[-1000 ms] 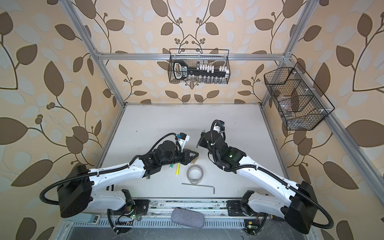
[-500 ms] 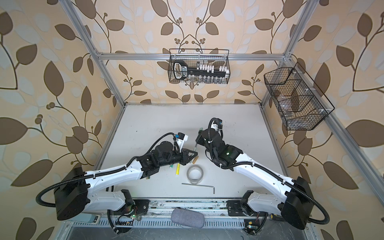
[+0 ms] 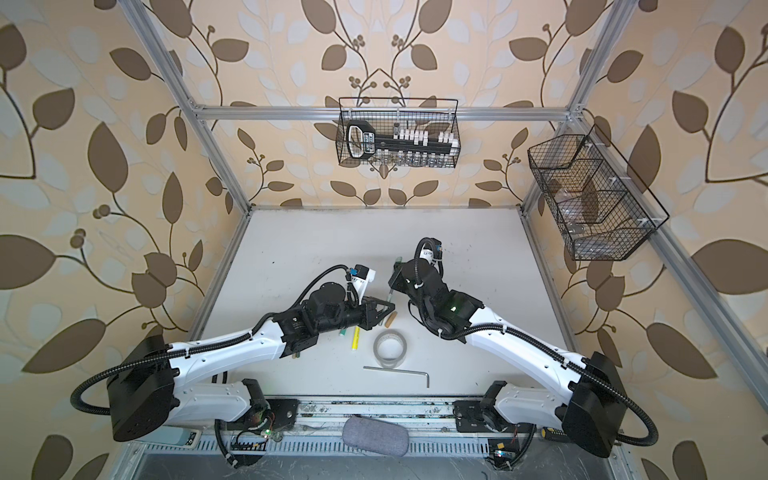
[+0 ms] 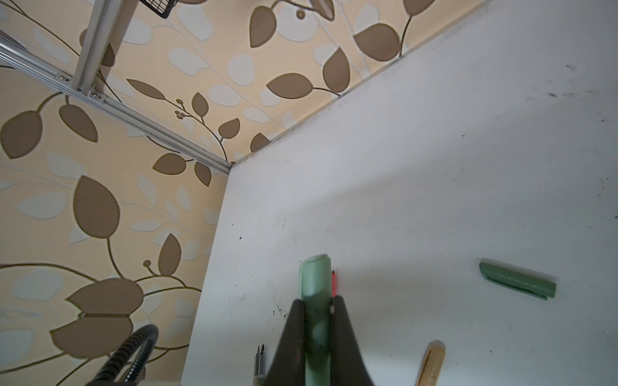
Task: Insert the pens into the pen caps
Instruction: 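Lift the cap with the right gripper and carry it over the pen tip, then push the cap down onto the pen tip with the right gripper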
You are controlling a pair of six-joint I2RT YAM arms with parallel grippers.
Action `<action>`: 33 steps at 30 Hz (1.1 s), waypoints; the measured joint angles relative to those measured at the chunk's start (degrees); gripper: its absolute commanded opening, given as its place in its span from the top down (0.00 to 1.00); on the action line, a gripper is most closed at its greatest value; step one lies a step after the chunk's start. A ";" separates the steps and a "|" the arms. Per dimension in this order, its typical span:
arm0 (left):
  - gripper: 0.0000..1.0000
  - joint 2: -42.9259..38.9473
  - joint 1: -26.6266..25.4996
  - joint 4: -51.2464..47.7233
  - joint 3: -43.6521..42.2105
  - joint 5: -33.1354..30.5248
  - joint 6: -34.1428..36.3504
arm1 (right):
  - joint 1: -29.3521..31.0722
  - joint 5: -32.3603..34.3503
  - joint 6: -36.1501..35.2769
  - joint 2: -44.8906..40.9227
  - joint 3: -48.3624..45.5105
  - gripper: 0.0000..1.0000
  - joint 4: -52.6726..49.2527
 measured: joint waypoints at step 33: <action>1.00 -2.19 -0.35 -2.05 -2.12 -3.69 -0.07 | 8.48 2.93 5.60 -2.89 -8.44 0.98 5.51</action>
